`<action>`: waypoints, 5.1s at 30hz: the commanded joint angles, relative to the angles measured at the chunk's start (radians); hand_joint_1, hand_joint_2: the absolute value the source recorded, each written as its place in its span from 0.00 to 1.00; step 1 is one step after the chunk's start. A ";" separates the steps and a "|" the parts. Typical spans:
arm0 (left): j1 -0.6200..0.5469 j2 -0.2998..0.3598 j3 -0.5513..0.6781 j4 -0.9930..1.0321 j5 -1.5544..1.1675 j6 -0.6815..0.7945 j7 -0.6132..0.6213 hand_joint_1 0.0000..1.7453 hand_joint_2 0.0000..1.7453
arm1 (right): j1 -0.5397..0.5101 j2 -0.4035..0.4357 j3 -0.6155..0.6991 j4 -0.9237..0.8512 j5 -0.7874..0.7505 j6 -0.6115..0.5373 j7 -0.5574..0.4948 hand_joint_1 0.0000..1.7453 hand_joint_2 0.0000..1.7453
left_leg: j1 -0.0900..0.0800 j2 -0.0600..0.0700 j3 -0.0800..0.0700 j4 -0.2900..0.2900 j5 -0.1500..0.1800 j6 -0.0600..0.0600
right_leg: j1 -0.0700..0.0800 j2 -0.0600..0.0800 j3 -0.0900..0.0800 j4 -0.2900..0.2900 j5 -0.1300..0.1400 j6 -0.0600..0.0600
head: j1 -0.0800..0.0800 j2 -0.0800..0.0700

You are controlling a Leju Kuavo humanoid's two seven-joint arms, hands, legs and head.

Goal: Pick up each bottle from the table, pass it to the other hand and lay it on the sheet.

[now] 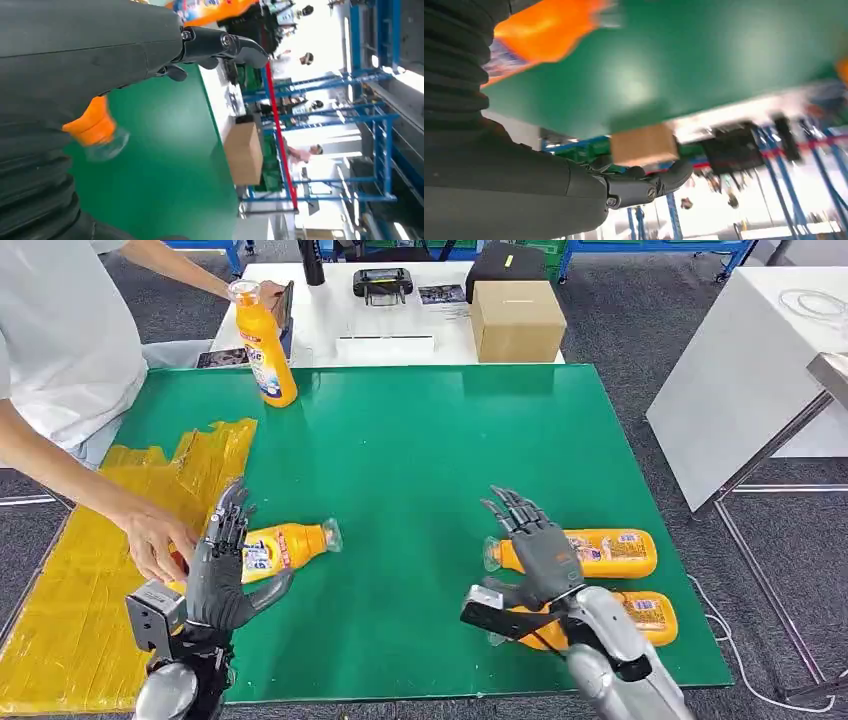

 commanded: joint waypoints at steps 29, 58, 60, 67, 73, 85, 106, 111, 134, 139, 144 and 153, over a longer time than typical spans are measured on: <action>-0.054 -0.019 -0.019 0.093 0.031 -0.036 -0.005 0.00 1.00 | -0.251 -0.174 0.034 0.564 0.062 0.112 0.024 0.00 1.00 | 0.001 0.002 0.002 -0.001 0.000 0.000 | 0.001 0.002 0.002 -0.001 0.001 0.000 | 0.000 0.000; -0.001 -0.024 -0.056 0.055 0.041 -0.045 0.013 0.00 1.00 | -0.101 0.140 -0.151 0.200 -0.135 -0.202 -0.052 1.00 1.00 | 0.001 0.005 0.003 -0.001 -0.001 0.000 | 0.002 0.005 0.002 -0.001 0.000 0.000 | 0.000 0.000; 0.001 -0.021 -0.073 0.057 0.036 -0.036 0.016 0.00 1.00 | -0.054 0.196 -0.174 0.074 -0.222 -0.264 -0.084 1.00 1.00 | 0.002 0.008 0.003 -0.001 -0.003 -0.001 | 0.002 0.008 0.001 0.000 -0.001 -0.001 | 0.000 0.000; -0.019 -0.014 -0.104 0.087 0.038 -0.010 0.010 0.00 1.00 | -0.002 0.255 -0.180 -0.027 -0.477 -0.222 -0.167 1.00 1.00 | 0.002 -0.002 -0.001 0.000 0.000 0.000 | 0.002 -0.001 0.000 0.001 -0.002 0.000 | 0.000 0.000; -0.038 -0.010 -0.113 0.101 0.048 -0.008 0.010 0.00 1.00 | -0.015 0.287 -0.148 0.051 -0.590 -0.135 -0.195 1.00 1.00 | 0.001 -0.001 0.000 -0.001 0.000 0.000 | 0.001 -0.001 0.000 0.000 -0.001 -0.001 | 0.000 0.000; -0.070 -0.006 -0.141 0.113 0.058 -0.016 0.015 0.00 1.00 | -0.050 0.336 -0.084 0.182 -0.687 -0.014 -0.189 1.00 1.00 | 0.002 0.001 0.003 -0.002 -0.001 0.001 | 0.002 0.001 0.003 -0.001 -0.001 -0.001 | 0.000 0.000; -0.159 0.000 -0.238 0.162 0.105 -0.044 0.043 0.00 1.00 | -0.170 0.461 0.191 0.520 -0.569 -0.079 -0.232 1.00 1.00 | 0.001 0.001 0.000 -0.002 0.002 -0.001 | 0.001 0.001 0.000 0.000 -0.001 -0.001 | 0.000 0.000; -0.167 0.001 -0.251 0.176 0.105 -0.047 0.045 0.00 1.00 | -0.163 0.457 0.237 0.477 -0.511 -0.112 -0.234 1.00 1.00 | 0.001 0.000 -0.002 -0.001 0.003 -0.001 | 0.001 -0.001 -0.002 0.000 -0.001 0.000 | 0.000 0.000; -0.188 -0.006 -0.218 0.246 0.041 0.016 0.057 0.00 1.00 | -0.121 0.422 0.338 0.344 -0.413 -0.171 -0.224 1.00 1.00 | 0.001 0.000 -0.003 -0.001 0.003 0.000 | 0.001 -0.001 -0.003 0.000 0.000 0.000 | 0.000 0.000; -0.188 -0.006 -0.218 0.246 0.041 0.016 0.057 0.00 1.00 | -0.121 0.422 0.338 0.344 -0.413 -0.171 -0.224 1.00 1.00 | 0.001 0.000 -0.002 -0.001 0.002 -0.001 | 0.001 -0.001 -0.002 0.000 -0.001 0.000 | 0.000 0.000; -0.188 -0.006 -0.218 0.246 0.041 0.016 0.057 0.00 1.00 | -0.121 0.422 0.338 0.344 -0.413 -0.171 -0.224 1.00 1.00 | 0.002 0.000 -0.001 -0.001 0.002 -0.001 | 0.002 0.000 -0.001 0.000 -0.001 -0.001 | 0.000 0.000; -0.180 -0.017 -0.199 0.236 0.060 0.023 0.051 1.00 1.00 | -0.116 0.422 0.338 0.344 -0.416 -0.173 -0.227 1.00 1.00 | 0.002 0.000 -0.001 -0.001 0.002 -0.001 | 0.002 0.000 -0.001 0.000 -0.001 -0.001 | 0.000 0.000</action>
